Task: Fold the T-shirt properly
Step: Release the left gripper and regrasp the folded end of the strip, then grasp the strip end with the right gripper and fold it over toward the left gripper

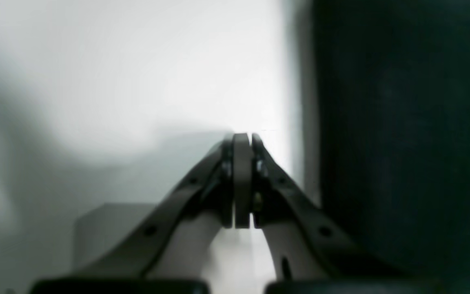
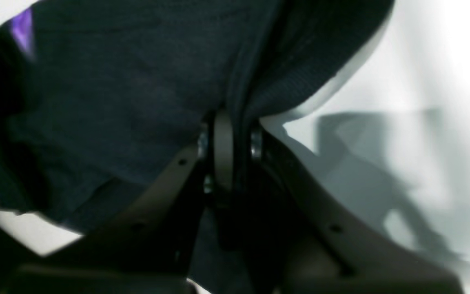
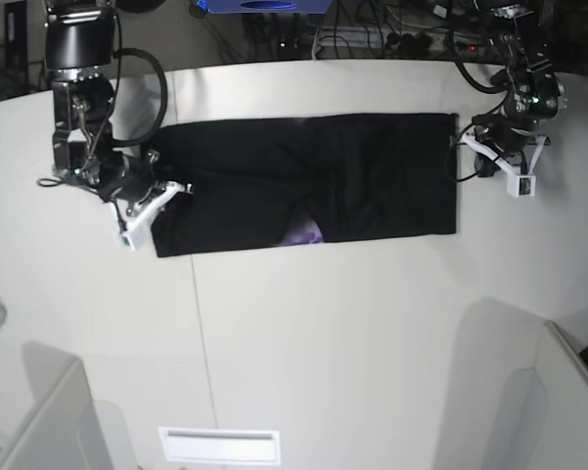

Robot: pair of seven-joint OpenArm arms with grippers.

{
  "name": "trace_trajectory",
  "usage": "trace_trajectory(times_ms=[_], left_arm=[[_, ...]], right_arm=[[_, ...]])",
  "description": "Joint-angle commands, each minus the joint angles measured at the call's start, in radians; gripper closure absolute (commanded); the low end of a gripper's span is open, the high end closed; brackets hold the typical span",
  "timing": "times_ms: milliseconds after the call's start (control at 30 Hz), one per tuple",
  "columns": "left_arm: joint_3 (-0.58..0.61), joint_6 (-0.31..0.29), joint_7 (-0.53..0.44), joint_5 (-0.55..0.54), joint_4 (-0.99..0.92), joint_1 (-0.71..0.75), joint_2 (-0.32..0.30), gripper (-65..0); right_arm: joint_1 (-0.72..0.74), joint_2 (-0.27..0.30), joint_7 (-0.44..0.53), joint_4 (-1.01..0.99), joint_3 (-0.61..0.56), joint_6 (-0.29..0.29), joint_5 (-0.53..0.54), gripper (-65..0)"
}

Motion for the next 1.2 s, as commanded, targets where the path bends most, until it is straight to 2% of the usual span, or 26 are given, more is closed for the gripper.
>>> trace_trajectory(times_ms=[0,300,533,733,800,933,1167], left_arm=[[0.006,-0.002,0.024,0.007,0.009,0.002,-0.002,0.0],[0.100,-0.002,0.024,0.007,0.011,0.001,0.001,0.0],[0.105,-0.002,0.024,0.007,0.035,0.001,0.001,0.0],[0.106,-0.002,0.026,0.015,0.098,0.013,0.000,0.0],[0.106,-0.002,0.041,0.010,0.100,0.013,0.001,0.0],[0.106,-0.002,0.095,0.009,0.098,0.005,0.001,0.0],[0.106,-0.002,0.097,0.016,0.098,0.013,0.000,0.0]], right_arm=[[0.012,0.006,0.013,0.039,0.004,0.007,0.006,0.0],[-0.043,-0.033,0.002,0.221,0.002,0.007,-0.007,0.0],[-0.046,-0.111,-0.082,0.339,0.002,0.007,-0.011,0.0],[-0.046,-0.214,-0.161,0.414,0.001,0.007,-0.008,0.0],[-0.046,-0.238,-0.171,0.422,-0.022,0.007,-0.007,0.0],[-0.043,-0.250,-0.168,0.423,-0.116,0.007,-0.010,0.0],[-0.040,-0.309,-0.139,0.425,-0.205,0.005,-0.011,0.0]])
